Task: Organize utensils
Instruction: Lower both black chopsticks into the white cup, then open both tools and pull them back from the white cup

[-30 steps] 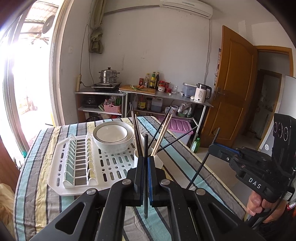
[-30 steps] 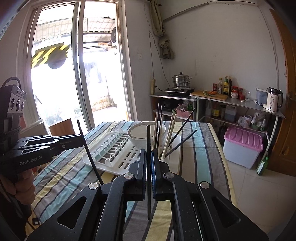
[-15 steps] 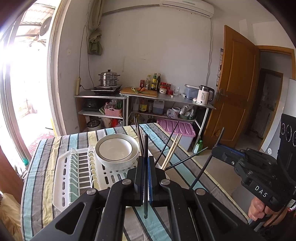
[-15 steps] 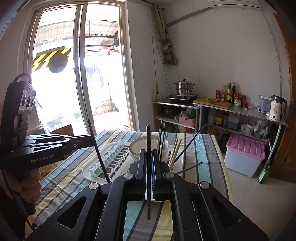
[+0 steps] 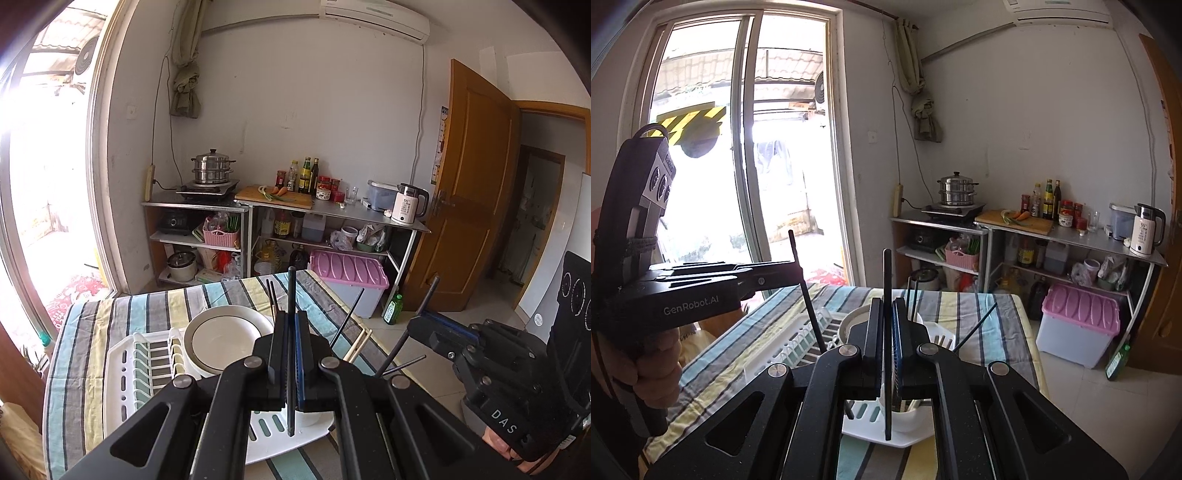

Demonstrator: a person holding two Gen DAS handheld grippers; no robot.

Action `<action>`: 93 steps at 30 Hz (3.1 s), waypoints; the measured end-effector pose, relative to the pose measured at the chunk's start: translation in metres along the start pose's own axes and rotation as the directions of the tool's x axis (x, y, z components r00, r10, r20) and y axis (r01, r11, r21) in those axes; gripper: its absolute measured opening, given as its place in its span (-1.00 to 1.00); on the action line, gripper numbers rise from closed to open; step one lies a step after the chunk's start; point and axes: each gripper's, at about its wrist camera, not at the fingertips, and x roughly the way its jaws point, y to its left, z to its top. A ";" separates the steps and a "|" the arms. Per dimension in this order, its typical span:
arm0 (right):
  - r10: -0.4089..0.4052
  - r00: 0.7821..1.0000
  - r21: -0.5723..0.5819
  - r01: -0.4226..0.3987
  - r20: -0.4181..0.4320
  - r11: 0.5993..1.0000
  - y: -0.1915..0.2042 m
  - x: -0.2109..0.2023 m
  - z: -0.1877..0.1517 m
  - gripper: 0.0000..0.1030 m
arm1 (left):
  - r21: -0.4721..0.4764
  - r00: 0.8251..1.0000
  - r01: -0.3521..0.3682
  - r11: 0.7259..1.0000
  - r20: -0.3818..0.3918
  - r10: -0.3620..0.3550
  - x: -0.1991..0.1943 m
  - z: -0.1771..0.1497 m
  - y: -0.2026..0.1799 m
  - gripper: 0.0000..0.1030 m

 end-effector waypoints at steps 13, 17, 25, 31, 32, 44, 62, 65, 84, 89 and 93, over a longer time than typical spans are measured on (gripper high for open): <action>-0.011 1.000 0.016 0.010 0.030 1.000 -0.011 0.019 0.016 -0.91 | -0.013 1.000 0.017 1.000 -0.001 -0.017 0.040 0.022 0.005 -0.95; -0.019 1.000 0.019 0.018 0.018 1.000 -0.015 0.029 0.014 -0.91 | -0.018 1.000 0.028 0.999 -0.009 -0.029 0.053 0.020 0.006 -0.95; -0.016 1.000 0.033 0.017 -0.025 0.999 -0.019 0.043 0.001 -0.92 | -0.028 0.998 0.029 0.999 -0.056 -0.031 0.076 0.003 0.010 -0.95; -0.011 0.998 0.043 0.013 -0.061 0.999 -0.021 0.052 -0.011 -0.91 | -0.036 0.995 0.016 0.999 -0.096 -0.019 0.089 -0.011 0.017 -0.95; -0.010 0.998 0.046 0.014 -0.067 0.999 -0.022 0.053 -0.013 -0.91 | -0.037 0.995 0.014 0.999 -0.103 -0.017 0.091 -0.013 0.018 -0.95; -0.044 0.995 0.039 0.047 -0.090 0.998 -0.025 0.057 -0.024 -0.91 | -0.034 0.994 -0.014 0.999 -0.113 0.010 0.098 -0.023 0.021 -0.95; -0.029 0.992 0.045 0.035 -0.122 0.998 -0.028 0.059 -0.030 -0.83 | -0.051 0.994 -0.019 0.999 -0.113 0.013 0.094 -0.028 0.025 -0.94; -0.018 0.994 0.046 0.023 -0.109 0.999 -0.027 0.053 -0.030 -0.73 | -0.042 0.995 -0.020 0.999 -0.096 0.016 0.085 -0.029 0.024 -0.93; -0.003 0.998 0.041 0.005 -0.067 0.999 -0.004 -0.016 -0.073 -0.47 | -0.028 0.998 -0.044 0.999 -0.037 0.043 -0.001 -0.119 0.006 -0.92; -0.018 0.996 0.029 0.020 -0.082 0.999 0.006 -0.036 -0.097 -0.47 | -0.024 0.997 -0.069 0.997 -0.032 0.068 -0.026 -0.155 -0.004 -0.92; -0.020 0.995 0.019 0.022 -0.099 1.000 0.015 -0.050 -0.116 -0.46 | -0.035 0.995 -0.090 0.995 -0.038 0.089 -0.040 -0.181 -0.009 -0.92</action>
